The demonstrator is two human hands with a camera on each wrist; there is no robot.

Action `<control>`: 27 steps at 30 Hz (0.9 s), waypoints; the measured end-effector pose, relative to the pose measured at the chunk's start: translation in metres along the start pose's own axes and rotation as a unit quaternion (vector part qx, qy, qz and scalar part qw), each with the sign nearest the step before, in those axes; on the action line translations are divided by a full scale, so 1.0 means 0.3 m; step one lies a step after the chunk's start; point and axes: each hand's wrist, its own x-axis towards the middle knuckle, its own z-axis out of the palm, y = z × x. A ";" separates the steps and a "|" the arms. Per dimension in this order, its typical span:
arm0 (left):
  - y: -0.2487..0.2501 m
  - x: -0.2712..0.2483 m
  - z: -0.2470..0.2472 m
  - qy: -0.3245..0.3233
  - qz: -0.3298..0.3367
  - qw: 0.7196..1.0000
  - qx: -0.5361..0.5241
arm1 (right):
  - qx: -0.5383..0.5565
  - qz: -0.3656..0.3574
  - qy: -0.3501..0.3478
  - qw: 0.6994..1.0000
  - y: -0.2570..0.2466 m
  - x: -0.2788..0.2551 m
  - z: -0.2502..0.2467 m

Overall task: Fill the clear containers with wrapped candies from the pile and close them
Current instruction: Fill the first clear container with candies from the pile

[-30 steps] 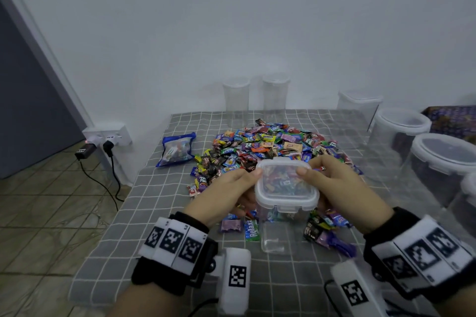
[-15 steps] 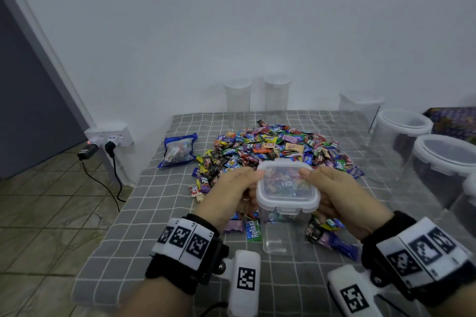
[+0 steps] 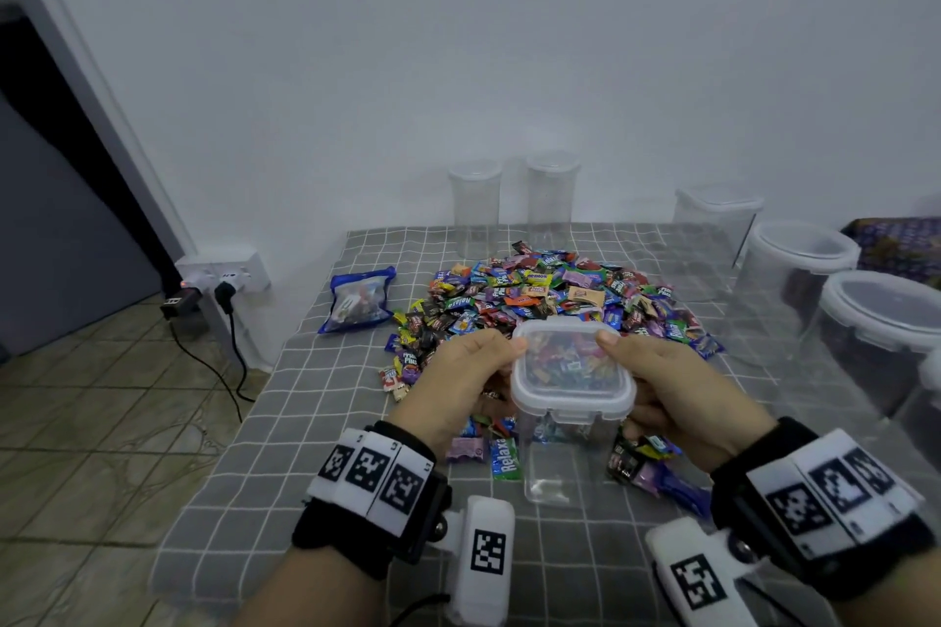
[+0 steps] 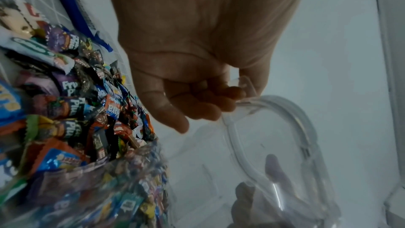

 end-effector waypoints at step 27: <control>-0.067 -0.001 -0.001 -0.130 0.078 0.979 0.140 | -0.572 -0.353 0.076 0.736 0.017 -0.037 0.014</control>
